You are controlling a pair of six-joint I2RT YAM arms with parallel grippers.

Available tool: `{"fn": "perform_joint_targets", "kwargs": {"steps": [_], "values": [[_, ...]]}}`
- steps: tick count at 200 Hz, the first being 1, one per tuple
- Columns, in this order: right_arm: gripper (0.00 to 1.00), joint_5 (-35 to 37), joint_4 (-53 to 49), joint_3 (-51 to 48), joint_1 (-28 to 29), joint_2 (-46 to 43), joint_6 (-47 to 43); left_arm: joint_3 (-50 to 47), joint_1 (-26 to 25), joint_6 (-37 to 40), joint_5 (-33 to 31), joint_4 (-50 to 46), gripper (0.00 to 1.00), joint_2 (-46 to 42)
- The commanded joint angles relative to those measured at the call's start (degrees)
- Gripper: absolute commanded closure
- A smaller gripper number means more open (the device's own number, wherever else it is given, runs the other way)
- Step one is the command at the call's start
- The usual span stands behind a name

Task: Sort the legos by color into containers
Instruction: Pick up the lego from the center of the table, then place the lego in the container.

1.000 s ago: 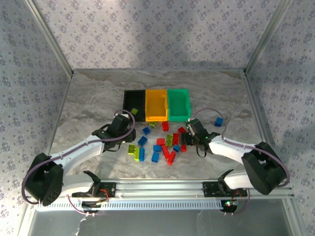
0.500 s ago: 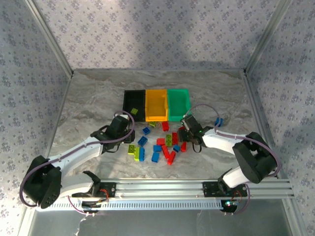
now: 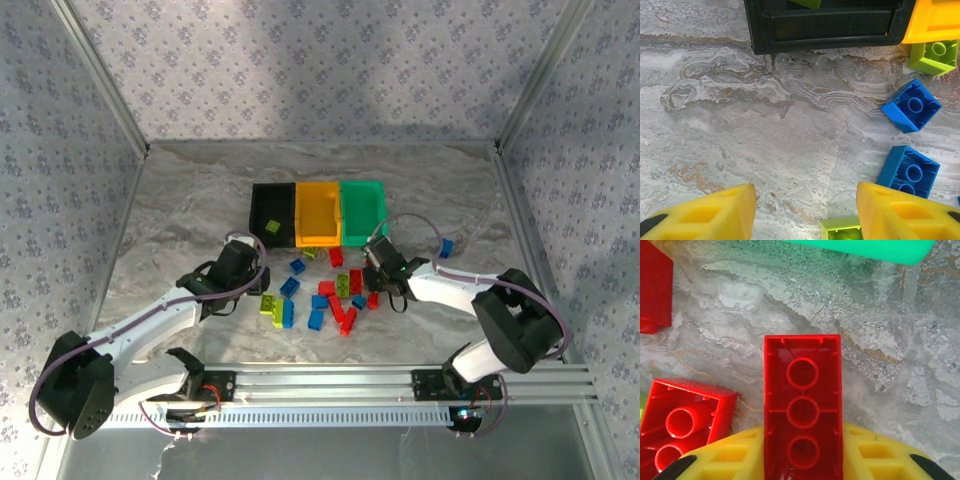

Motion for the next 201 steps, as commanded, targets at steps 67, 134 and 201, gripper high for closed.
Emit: {"fn": "perform_joint_targets", "kwargs": {"steps": [67, 134, 201], "values": [[0.71, 2.36, -6.01, 3.24, 0.34, -8.86, -0.03, -2.02, 2.33, -3.48, -3.63, -2.58, 0.46, -3.66], [0.72, -2.38, -7.23, 8.70, -3.85, -8.91, -2.53, -2.10, 6.33, -3.65, -1.35, -4.89, 0.46, -4.76], [0.71, -15.07, -11.22, 22.87, -13.79, 4.78, -6.20, -3.06, 8.25, -4.09, 0.58, -5.38, 0.46, -6.31]]}}
